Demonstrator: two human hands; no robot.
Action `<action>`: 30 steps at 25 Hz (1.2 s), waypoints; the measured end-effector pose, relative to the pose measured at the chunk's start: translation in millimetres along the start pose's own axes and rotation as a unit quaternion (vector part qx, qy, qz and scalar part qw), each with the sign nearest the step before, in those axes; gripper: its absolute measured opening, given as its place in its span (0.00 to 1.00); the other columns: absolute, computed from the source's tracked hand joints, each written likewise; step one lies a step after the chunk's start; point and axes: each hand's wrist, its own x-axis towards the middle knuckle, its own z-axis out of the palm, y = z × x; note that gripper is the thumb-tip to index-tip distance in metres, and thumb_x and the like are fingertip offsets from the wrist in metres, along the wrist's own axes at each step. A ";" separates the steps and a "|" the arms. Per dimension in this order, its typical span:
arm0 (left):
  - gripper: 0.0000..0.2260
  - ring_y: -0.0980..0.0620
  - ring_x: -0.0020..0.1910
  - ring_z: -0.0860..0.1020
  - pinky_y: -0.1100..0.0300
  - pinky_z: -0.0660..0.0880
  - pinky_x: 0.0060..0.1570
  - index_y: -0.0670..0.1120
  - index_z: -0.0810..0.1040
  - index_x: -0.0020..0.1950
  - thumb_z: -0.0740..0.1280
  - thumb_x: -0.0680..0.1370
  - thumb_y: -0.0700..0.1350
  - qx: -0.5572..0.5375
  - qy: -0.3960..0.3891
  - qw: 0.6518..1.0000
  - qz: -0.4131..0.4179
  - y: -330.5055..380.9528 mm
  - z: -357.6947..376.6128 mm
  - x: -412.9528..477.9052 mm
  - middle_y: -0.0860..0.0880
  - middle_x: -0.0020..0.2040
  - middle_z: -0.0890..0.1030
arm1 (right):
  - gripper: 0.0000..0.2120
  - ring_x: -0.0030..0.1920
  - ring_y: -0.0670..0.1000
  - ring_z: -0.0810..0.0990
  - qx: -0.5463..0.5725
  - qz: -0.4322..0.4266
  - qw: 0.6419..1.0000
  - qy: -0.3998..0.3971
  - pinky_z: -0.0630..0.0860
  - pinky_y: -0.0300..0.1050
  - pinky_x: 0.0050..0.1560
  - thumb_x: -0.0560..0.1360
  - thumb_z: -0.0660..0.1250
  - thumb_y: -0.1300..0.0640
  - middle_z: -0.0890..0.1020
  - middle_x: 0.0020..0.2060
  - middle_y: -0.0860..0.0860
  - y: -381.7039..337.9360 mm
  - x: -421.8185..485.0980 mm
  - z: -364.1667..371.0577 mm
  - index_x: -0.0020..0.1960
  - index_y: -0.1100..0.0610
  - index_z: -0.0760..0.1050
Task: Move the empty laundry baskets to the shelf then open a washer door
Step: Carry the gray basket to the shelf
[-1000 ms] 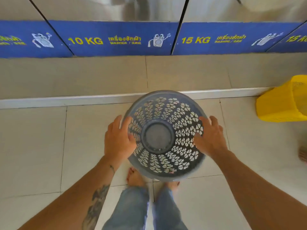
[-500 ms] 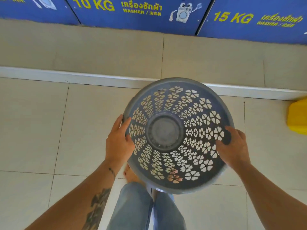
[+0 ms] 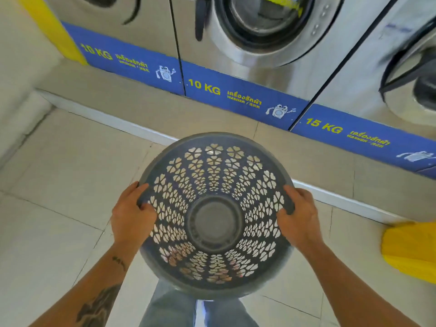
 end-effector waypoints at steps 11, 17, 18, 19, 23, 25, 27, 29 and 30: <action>0.20 0.45 0.45 0.82 0.46 0.82 0.44 0.56 0.77 0.62 0.62 0.72 0.40 -0.151 0.245 0.943 -0.166 -97.9 -310.6 -126.7 0.49 0.62 0.79 | 0.27 0.58 0.60 0.74 -0.039 -0.328 0.943 -0.031 0.75 0.58 0.54 0.69 0.63 0.62 0.71 0.64 0.54 -273.4 -148.7 2.2 0.69 0.53 0.72; 0.23 0.51 0.40 0.80 0.58 0.76 0.35 0.58 0.79 0.58 0.62 0.69 0.38 -0.173 0.361 0.889 -0.221 -234.8 -464.8 -232.0 0.49 0.60 0.80 | 0.26 0.53 0.57 0.77 -0.011 -0.440 0.895 -0.075 0.76 0.54 0.49 0.70 0.61 0.59 0.72 0.60 0.50 -395.0 -309.9 89.0 0.68 0.49 0.73; 0.23 0.55 0.37 0.78 0.62 0.72 0.31 0.58 0.79 0.59 0.62 0.69 0.38 -0.171 0.379 0.879 -0.234 -256.3 -486.5 -251.3 0.50 0.59 0.80 | 0.25 0.52 0.56 0.77 -0.011 -0.453 0.887 -0.085 0.76 0.52 0.48 0.71 0.60 0.58 0.72 0.59 0.49 -413.0 -338.0 104.6 0.67 0.48 0.73; 0.23 0.57 0.36 0.77 0.63 0.71 0.31 0.58 0.79 0.59 0.62 0.69 0.38 -0.165 0.398 0.868 -0.248 -278.5 -509.6 -272.3 0.51 0.59 0.80 | 0.25 0.52 0.55 0.76 -0.009 -0.467 0.879 -0.097 0.75 0.51 0.47 0.71 0.60 0.57 0.72 0.60 0.48 -431.7 -368.3 122.2 0.67 0.47 0.72; 0.23 0.45 0.47 0.79 0.51 0.77 0.50 0.57 0.80 0.59 0.62 0.68 0.38 -0.158 0.479 0.804 -0.316 -352.5 -583.4 -355.7 0.51 0.59 0.81 | 0.25 0.57 0.55 0.75 -0.010 -0.540 0.826 -0.163 0.75 0.51 0.49 0.71 0.61 0.56 0.72 0.61 0.49 -498.4 -486.9 181.7 0.68 0.48 0.71; 0.23 0.46 0.51 0.79 0.51 0.75 0.56 0.56 0.81 0.59 0.63 0.68 0.39 -0.154 0.518 0.762 -0.356 -386.7 -613.3 -402.0 0.53 0.59 0.81 | 0.25 0.57 0.55 0.75 -0.027 -0.588 0.786 -0.190 0.74 0.49 0.47 0.71 0.61 0.55 0.72 0.62 0.49 -533.1 -547.9 215.4 0.69 0.48 0.71; 0.23 0.46 0.53 0.79 0.48 0.76 0.58 0.56 0.81 0.58 0.63 0.66 0.39 -0.145 0.541 0.733 -0.386 -410.0 -634.0 -434.2 0.54 0.59 0.81 | 0.26 0.57 0.55 0.76 -0.035 -0.624 0.753 -0.206 0.75 0.51 0.49 0.70 0.61 0.55 0.72 0.61 0.49 -559.2 -595.8 240.5 0.69 0.48 0.71; 0.24 0.45 0.51 0.80 0.46 0.77 0.56 0.57 0.82 0.57 0.63 0.65 0.38 -0.152 0.583 0.680 -0.418 -439.1 -654.1 -475.2 0.52 0.57 0.82 | 0.26 0.58 0.57 0.75 -0.041 -0.666 0.704 -0.243 0.75 0.52 0.53 0.70 0.61 0.55 0.72 0.62 0.50 -585.8 -657.8 277.5 0.69 0.49 0.71; 0.25 0.45 0.50 0.80 0.47 0.77 0.57 0.57 0.82 0.57 0.62 0.64 0.38 -0.149 0.602 0.658 -0.427 -451.6 -661.9 -490.6 0.51 0.57 0.82 | 0.25 0.59 0.57 0.75 -0.037 -0.679 0.686 -0.258 0.74 0.53 0.54 0.71 0.61 0.55 0.72 0.63 0.51 -598.2 -683.9 293.3 0.69 0.50 0.71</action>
